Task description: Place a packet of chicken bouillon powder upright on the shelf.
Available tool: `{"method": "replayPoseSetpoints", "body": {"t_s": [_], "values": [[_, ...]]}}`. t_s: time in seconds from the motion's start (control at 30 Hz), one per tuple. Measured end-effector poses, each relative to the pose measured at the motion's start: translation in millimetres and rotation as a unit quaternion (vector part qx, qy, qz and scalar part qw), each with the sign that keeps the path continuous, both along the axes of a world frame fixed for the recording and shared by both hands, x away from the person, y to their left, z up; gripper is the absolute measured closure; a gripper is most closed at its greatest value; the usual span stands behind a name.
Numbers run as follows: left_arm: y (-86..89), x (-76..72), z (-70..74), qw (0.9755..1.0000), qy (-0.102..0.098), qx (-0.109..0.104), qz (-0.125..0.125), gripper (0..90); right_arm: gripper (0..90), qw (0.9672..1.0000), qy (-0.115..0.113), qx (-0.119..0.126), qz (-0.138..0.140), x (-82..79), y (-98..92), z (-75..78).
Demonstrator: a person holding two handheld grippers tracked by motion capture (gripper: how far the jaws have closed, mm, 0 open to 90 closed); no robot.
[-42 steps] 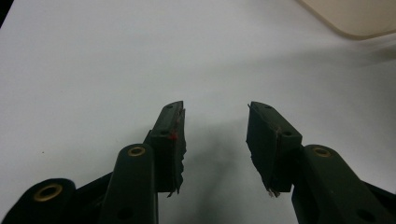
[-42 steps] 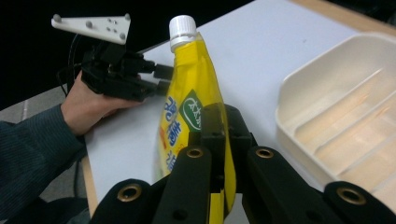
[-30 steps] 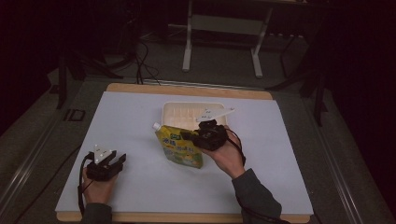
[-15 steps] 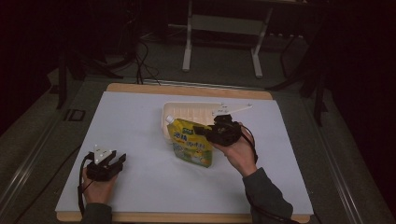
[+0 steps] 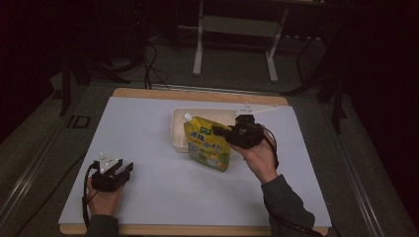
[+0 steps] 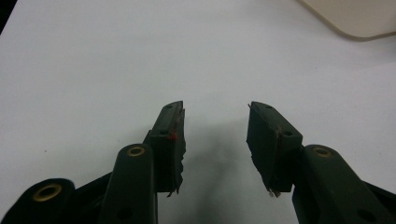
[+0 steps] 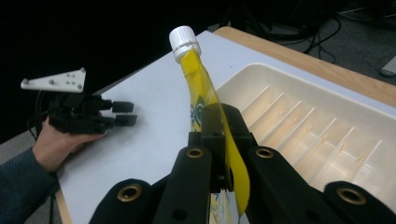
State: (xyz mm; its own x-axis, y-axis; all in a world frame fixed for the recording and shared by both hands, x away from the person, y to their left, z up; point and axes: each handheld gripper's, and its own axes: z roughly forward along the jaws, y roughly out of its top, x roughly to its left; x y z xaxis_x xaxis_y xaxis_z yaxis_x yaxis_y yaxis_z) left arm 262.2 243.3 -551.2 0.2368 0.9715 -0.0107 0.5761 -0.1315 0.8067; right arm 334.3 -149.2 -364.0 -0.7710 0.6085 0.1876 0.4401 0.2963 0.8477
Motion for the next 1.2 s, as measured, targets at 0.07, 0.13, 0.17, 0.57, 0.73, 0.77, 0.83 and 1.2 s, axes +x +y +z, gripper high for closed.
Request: {"method": "replayPoseSetpoints", "body": {"t_s": [0.07, 0.13, 0.17, 0.57, 0.73, 0.77, 0.83, 1.2], "values": [[-0.2, -0.1, 0.0, 1.0000, 0.000, 0.000, 0.000, 56.2, 90.0, 0.9999, -0.002, 0.005, -0.008, 1.9, -1.6, 2.4], [-0.2, 0.0, -0.1, 1.0000, -0.001, 0.000, 0.000, 56.2, 90.0, 0.9998, -0.003, 0.011, -0.016, 4.0, -2.5, 4.4], [-0.2, 0.0, -0.1, 1.0000, -0.001, 0.000, 0.000, 56.2, 90.0, 0.9997, -0.003, 0.013, -0.021, 4.9, -2.7, 5.6], [-0.1, -0.3, 0.1, 1.0000, -0.001, 0.000, 0.000, 55.9, 90.0, 0.9965, -0.012, 0.041, -0.071, 17.6, -4.1, 13.4], [0.0, -0.3, 0.1, 1.0000, -0.002, 0.000, 0.000, 55.9, 90.0, 0.9942, -0.020, 0.044, -0.096, 22.3, -1.8, 13.0], [-0.1, -0.3, 0.1, 1.0000, -0.001, 0.000, 0.000, 55.9, 90.0, 0.9940, -0.022, 0.043, -0.098, 22.7, -1.4, 12.9], [-0.1, -0.3, 0.1, 1.0000, -0.002, 0.000, 0.000, 55.9, 90.0, 0.9935, -0.024, 0.043, -0.103, 23.8, -0.5, 12.6], [-0.1, -0.3, 0.1, 1.0000, -0.002, 0.000, 0.000, 55.9, 90.0, 0.9885, -0.025, 0.061, -0.136, 31.9, -1.7, 11.6]]}}
